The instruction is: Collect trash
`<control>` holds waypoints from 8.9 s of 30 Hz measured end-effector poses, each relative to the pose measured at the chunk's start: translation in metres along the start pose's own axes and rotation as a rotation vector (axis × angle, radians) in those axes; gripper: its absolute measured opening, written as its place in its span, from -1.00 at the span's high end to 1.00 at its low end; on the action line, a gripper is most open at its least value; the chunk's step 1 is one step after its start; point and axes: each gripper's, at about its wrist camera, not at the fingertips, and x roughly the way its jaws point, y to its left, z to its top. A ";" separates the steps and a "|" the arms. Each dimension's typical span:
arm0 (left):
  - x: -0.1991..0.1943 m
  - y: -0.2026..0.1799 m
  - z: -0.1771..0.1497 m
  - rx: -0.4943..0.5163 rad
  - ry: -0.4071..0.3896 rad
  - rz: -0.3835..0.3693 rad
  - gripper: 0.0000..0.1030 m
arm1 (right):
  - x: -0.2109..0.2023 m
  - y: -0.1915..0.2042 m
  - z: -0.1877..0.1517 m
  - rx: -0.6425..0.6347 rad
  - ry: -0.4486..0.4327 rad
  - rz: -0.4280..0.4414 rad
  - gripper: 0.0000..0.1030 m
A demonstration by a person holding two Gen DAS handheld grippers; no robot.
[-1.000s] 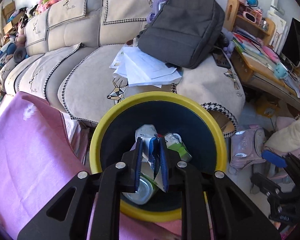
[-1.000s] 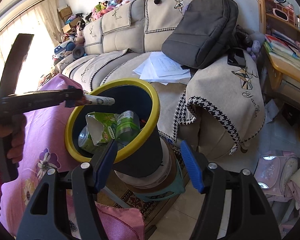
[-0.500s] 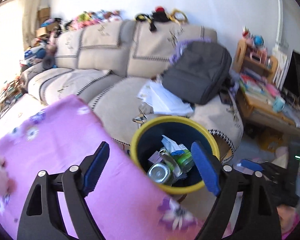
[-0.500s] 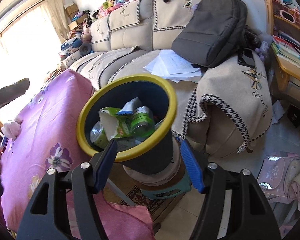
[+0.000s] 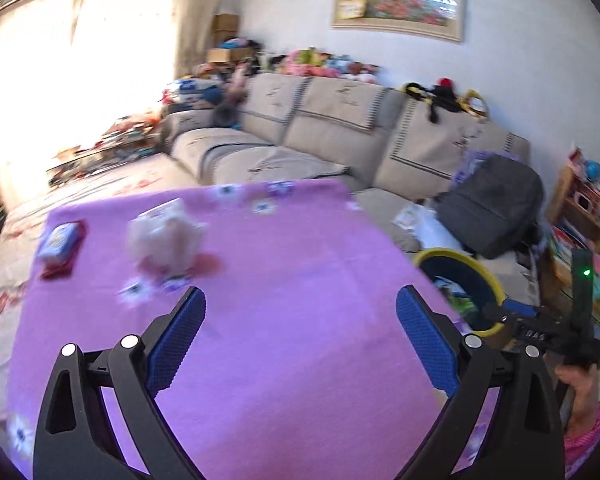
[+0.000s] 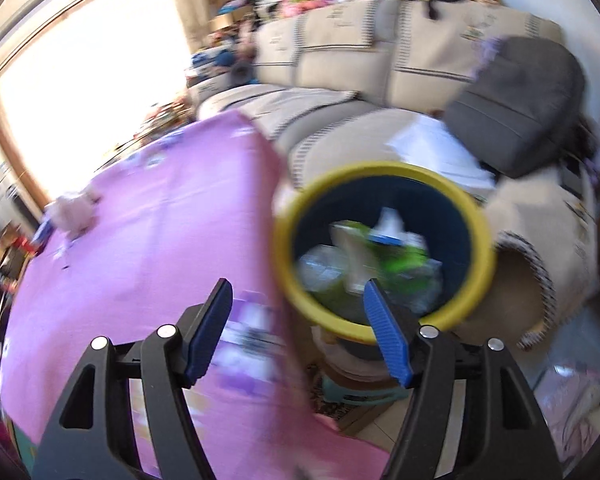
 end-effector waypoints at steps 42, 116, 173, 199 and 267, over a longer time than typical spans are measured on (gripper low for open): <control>-0.062 0.157 -0.062 -0.212 0.011 0.204 -0.90 | 0.167 0.316 0.090 -0.360 0.213 0.292 0.80; 0.151 0.165 0.069 0.046 0.198 0.006 -0.90 | -0.004 0.002 0.026 0.052 -0.121 -0.170 -0.53; 0.183 -0.007 0.064 0.006 0.264 0.151 -0.61 | -0.010 -0.032 0.013 0.116 -0.123 -0.093 -0.53; 0.316 -0.348 0.004 0.425 0.588 -0.408 -0.62 | -0.074 -0.134 -0.019 0.261 -0.171 -0.323 -0.53; -0.135 0.063 -0.061 -0.104 -0.027 0.201 -0.91 | -0.127 0.104 -0.035 -0.174 -0.176 -0.053 -0.87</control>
